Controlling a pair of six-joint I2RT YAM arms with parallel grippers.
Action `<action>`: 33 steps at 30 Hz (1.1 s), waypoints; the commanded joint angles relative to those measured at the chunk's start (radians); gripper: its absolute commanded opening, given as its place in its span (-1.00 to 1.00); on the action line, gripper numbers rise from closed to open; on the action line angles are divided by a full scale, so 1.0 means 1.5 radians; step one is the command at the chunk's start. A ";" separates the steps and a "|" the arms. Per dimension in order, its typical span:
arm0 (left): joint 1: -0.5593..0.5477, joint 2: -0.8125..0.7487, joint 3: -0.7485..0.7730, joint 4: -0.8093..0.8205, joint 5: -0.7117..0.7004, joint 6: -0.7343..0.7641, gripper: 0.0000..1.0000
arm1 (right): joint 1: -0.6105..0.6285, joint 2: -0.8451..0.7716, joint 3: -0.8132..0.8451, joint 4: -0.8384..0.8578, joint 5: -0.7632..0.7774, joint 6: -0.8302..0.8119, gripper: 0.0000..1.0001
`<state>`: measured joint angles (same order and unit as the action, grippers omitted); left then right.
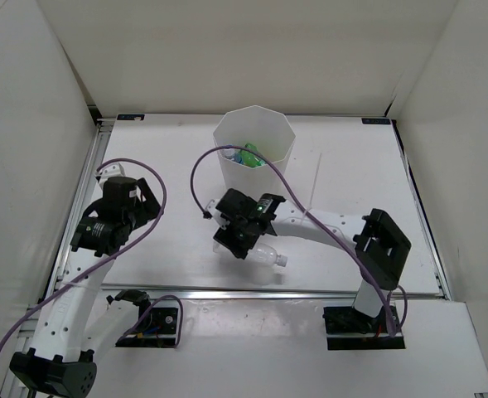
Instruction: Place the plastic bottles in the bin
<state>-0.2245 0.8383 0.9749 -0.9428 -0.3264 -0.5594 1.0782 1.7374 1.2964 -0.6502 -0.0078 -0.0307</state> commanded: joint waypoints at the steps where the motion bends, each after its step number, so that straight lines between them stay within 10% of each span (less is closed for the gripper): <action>1: 0.002 -0.012 0.016 -0.003 -0.034 -0.005 1.00 | 0.054 -0.054 0.136 -0.063 0.032 0.025 -0.05; 9: 0.002 -0.012 0.016 -0.003 -0.054 -0.005 1.00 | 0.042 0.037 0.653 -0.205 0.177 -0.047 -0.02; 24: 0.002 0.015 0.053 -0.010 -0.061 0.014 1.00 | -0.248 0.081 0.762 -0.095 0.015 0.010 0.22; 33: 0.002 0.035 0.057 -0.010 -0.103 0.008 1.00 | -0.281 0.061 0.748 -0.097 0.071 0.110 1.00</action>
<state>-0.2245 0.8936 1.0393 -0.9508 -0.4286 -0.5468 0.6643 1.8938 2.3939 -0.8352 0.0288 0.0444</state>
